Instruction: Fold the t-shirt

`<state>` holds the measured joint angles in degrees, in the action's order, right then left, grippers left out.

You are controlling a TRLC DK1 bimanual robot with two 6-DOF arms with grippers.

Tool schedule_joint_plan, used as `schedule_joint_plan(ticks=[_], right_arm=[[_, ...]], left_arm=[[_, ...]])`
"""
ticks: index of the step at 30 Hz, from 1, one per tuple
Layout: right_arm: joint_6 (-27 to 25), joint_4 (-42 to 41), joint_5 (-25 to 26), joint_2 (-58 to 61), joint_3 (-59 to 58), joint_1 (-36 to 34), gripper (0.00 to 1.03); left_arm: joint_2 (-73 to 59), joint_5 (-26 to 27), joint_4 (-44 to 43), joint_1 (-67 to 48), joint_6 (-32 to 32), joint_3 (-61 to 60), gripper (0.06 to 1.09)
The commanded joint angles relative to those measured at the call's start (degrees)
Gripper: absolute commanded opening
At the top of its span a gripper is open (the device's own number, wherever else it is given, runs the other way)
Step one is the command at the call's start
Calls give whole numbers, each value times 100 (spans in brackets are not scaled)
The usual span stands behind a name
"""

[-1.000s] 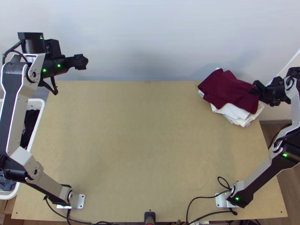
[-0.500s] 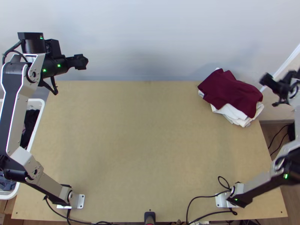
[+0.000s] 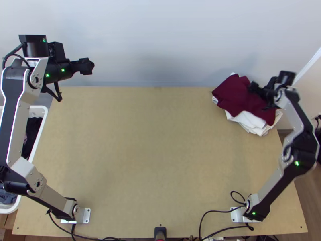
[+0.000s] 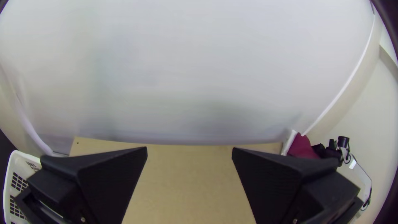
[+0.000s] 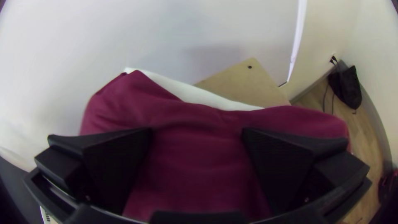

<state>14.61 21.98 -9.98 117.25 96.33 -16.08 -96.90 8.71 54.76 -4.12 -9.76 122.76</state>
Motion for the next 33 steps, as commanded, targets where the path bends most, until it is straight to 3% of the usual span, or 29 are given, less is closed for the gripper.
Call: schedule_joint_plan(ticks=[1, 4, 10, 16, 25, 33], right_arm=[[130, -141, 435, 544, 158, -203, 98], [138, -211, 857, 606, 122, -317, 98], [200, -528, 875, -370, 17, -221, 98], [51, -1134, 954, -915, 166, 386, 98], [-275, -1161, 1165, -115, 114, 940, 98], [-837, -686, 1692, 386, 96, 887, 98]], left_arm=[[93, -36, -9, 69, 35, 275, 105], [128, -36, -62, 201, 35, 319, 105], [207, -36, -27, 386, 27, 266, 105], [304, -36, -36, 412, 9, 266, 105], [594, -62, -80, 544, 27, 284, 105], [796, -607, -185, 597, 229, 266, 105]])
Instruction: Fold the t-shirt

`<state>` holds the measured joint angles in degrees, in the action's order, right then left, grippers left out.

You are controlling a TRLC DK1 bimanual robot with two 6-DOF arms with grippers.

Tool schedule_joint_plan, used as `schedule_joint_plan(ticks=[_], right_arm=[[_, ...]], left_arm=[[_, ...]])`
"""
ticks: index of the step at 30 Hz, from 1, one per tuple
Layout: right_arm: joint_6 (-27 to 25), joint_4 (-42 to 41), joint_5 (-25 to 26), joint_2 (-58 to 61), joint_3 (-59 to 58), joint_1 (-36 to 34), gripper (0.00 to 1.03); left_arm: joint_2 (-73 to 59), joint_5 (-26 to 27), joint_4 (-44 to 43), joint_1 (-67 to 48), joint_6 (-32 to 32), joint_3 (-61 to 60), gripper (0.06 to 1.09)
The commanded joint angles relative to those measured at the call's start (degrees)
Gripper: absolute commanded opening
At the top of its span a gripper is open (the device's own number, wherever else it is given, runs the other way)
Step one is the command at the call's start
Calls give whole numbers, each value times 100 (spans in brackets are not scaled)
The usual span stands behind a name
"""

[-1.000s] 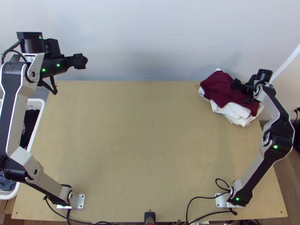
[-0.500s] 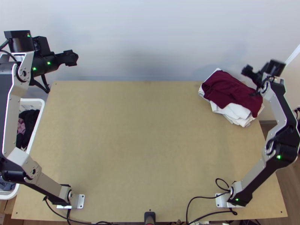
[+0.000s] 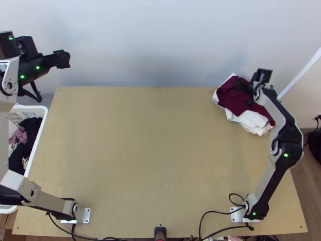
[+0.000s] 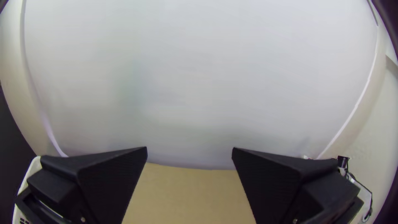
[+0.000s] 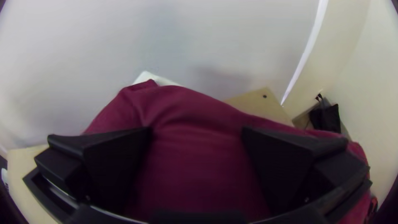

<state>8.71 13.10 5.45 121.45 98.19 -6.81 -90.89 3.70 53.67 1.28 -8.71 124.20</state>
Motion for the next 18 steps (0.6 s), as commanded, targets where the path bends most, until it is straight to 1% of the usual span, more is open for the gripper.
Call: schedule_joint_plan(ticks=[1, 4, 7, 9, 11, 12, 13, 15, 16, 18], right_arm=[[-247, 201, 140, -218, -99, -49, 98], [-203, 157, 140, -1000, -2, -57, 98], [-212, -10, 140, -1870, 77, -66, 98], [-265, -185, 149, -2459, 51, -75, 98], [-221, -475, 140, -3101, -99, -75, 98], [-221, -774, 140, -3426, -230, -84, 98], [-194, -853, 140, -3699, -274, -101, 98], [52, -862, 131, -4156, -239, -180, 98], [34, -862, 105, -4393, -257, -189, 98], [34, -862, 44, -4903, -389, -233, 98]], left_arm=[[230, -116, -120, 83, 124, 104, 105], [344, -221, -296, 232, 124, 8, 105], [581, -573, -753, 294, 168, -186, 105], [907, -907, -1324, 294, 247, -564, 105], [1452, -968, -2344, 294, 370, -1337, 105], [1794, -1021, -3055, 294, 432, -1865, 105], [2155, -1109, -3803, 294, 484, -2462, 105], [2779, -1118, -5024, 285, 502, -3473, 105], [3042, -1118, -5393, 285, 502, -3860, 105], [3491, -1135, -5815, 285, 502, -4440, 105]])
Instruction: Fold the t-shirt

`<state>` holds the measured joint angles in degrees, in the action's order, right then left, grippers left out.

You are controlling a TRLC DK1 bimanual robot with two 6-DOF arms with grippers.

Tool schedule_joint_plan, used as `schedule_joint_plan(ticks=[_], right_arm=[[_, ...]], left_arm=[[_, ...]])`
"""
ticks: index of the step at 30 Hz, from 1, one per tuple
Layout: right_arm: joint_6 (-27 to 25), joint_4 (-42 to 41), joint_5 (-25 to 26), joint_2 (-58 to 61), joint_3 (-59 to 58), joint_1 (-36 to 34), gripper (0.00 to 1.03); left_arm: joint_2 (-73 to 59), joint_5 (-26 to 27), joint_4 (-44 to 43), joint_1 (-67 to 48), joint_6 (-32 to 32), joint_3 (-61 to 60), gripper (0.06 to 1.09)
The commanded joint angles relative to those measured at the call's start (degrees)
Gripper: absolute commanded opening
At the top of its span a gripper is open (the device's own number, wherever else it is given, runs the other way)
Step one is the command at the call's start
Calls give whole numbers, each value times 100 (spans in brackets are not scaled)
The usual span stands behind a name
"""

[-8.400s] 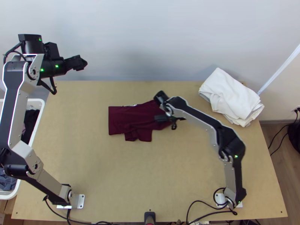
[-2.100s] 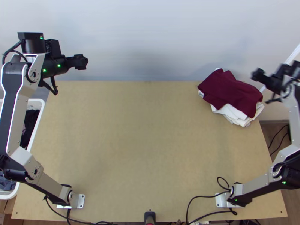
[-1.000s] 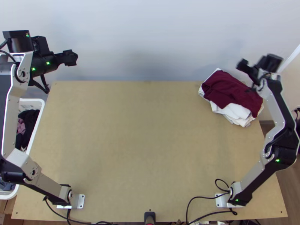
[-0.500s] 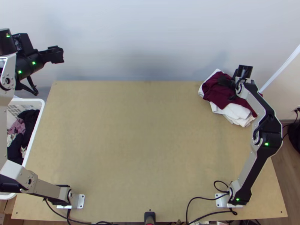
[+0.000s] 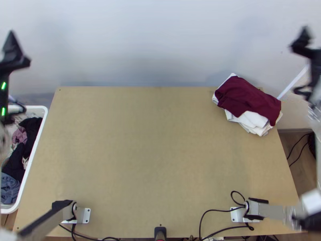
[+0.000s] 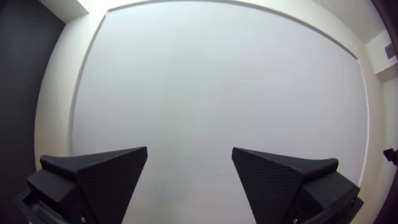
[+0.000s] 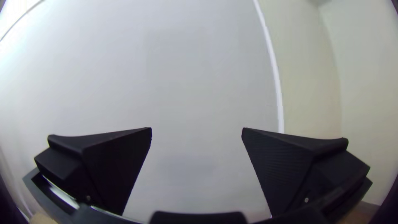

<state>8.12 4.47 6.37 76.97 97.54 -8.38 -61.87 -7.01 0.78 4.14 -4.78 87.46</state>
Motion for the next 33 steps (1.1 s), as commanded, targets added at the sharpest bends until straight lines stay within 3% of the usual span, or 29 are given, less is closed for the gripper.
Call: schedule_joint_plan(ticks=[1, 4, 7, 9, 19, 27, 33], right_arm=[[128, -51, -48, -762, -455, -85, 98], [128, -1300, -127, -1896, -1615, -137, 98], [-74, -2679, -611, -3258, -3302, -146, 98], [-206, -3092, -743, -4102, -4322, -85, 98], [-214, -3242, -883, -6062, -7934, 118, 98], [-39, -3365, -874, -6589, -9569, 750, 98], [225, -1185, -848, -7714, -9745, 803, 98]], left_arm=[[843, -126, -728, -1, 108, -1082, 105], [1599, -178, -1352, 25, 170, -2119, 105], [2407, -187, -1871, 113, 302, -3174, 105], [2961, -187, -1958, 157, 319, -3859, 105], [4710, -178, -2205, 210, 434, -6953, 105], [5879, -170, -1739, 122, 170, -8342, 105], [6187, -170, -1308, -19, 64, -8676, 105]])
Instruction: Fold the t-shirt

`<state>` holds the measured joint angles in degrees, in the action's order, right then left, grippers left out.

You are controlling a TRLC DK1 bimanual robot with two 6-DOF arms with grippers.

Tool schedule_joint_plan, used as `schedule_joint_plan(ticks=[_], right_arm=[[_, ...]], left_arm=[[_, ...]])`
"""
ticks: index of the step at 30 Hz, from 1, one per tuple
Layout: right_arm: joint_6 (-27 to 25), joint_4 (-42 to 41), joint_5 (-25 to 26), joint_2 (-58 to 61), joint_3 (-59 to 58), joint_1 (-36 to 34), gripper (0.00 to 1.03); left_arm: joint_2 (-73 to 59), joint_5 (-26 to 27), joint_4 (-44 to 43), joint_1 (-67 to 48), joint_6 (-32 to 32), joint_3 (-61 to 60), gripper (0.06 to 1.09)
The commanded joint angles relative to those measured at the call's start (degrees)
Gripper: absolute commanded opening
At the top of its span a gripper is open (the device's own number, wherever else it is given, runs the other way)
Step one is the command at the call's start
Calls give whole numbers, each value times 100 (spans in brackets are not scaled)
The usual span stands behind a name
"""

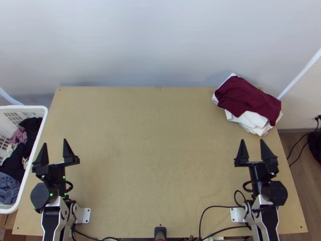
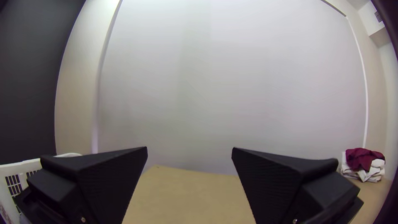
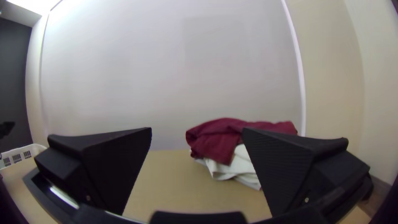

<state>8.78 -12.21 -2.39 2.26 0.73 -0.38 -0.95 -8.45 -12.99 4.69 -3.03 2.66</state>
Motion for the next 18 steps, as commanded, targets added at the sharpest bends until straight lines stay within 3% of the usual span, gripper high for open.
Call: schedule_joint_plan(ticks=[1, 3, 5, 18], right_arm=[[177, 764, 37, -253, -64, -14, 98], [283, 1265, 64, -235, -29, -120, 98], [247, 1256, 90, -235, -29, -85, 98], [239, 1256, 99, -235, -29, -85, 98]], left_arm=[[95, -25, 174, -73, -93, -248, 105], [95, -25, 728, -73, -84, -283, 105], [77, 10, 1150, -73, -154, -266, 105], [95, 63, 1159, -56, -119, -266, 105]])
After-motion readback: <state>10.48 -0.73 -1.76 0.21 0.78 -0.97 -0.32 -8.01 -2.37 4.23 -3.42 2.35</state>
